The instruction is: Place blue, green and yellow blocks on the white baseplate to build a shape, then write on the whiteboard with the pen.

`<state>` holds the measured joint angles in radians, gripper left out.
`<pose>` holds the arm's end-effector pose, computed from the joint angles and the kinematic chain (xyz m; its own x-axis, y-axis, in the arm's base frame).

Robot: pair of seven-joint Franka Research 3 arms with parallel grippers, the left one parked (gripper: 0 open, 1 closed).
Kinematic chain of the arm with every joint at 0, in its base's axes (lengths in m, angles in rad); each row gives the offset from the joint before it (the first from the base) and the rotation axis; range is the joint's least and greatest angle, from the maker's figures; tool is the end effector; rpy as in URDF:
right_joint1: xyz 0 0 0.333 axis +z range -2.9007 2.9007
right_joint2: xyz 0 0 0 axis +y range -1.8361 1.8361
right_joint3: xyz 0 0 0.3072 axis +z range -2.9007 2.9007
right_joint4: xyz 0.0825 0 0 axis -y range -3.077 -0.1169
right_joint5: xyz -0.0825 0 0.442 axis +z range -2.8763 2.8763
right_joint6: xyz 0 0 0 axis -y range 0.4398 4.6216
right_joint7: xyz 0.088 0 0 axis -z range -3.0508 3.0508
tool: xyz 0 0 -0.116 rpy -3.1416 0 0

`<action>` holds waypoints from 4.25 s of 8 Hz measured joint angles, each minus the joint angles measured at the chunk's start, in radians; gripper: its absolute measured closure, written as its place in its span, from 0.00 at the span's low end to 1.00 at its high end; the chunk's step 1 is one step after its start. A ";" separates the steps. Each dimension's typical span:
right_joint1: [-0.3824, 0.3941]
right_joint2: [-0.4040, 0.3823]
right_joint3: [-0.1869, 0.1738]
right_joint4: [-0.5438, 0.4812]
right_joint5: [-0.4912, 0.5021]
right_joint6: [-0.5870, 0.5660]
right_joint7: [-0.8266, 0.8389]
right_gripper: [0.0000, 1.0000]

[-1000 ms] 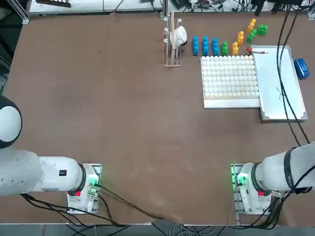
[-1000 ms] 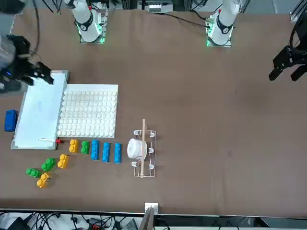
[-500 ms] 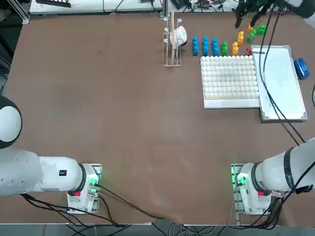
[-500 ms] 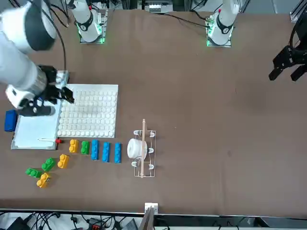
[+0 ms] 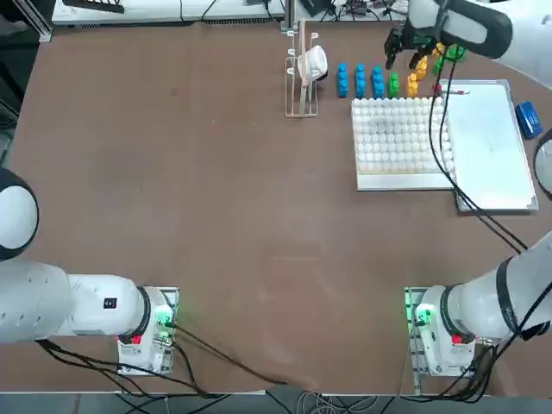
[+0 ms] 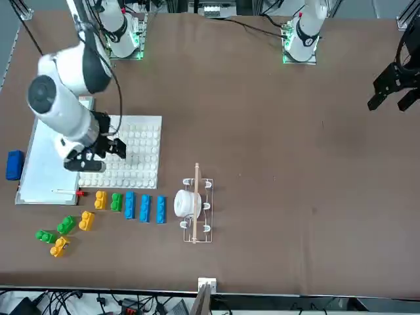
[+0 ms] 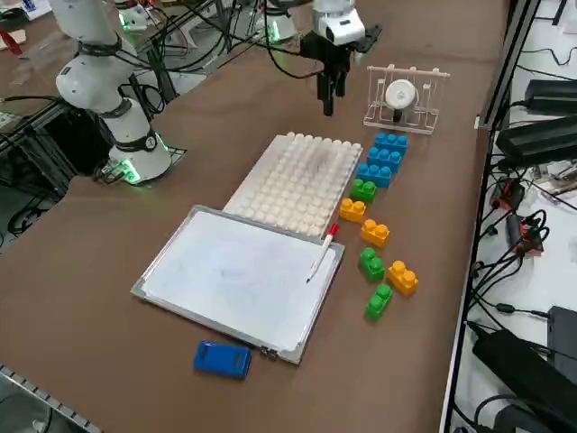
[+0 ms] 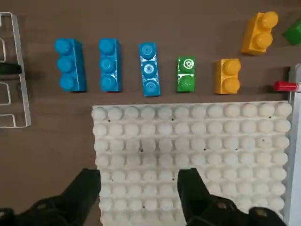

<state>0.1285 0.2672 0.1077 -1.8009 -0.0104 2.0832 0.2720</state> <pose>0.6603 0.1550 0.3555 0.9993 -0.0349 0.0109 -0.0347 -0.9991 -0.0230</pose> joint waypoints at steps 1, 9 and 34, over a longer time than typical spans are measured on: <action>0.002 0.030 0.000 -0.001 0.000 0.042 0.000 0.00; 0.063 0.256 -0.003 0.049 -0.063 0.358 0.155 0.00; 0.072 0.587 -0.006 0.407 -0.122 0.356 0.113 0.59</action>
<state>0.2010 0.8539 0.1013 -1.3936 -0.1325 2.4396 0.3850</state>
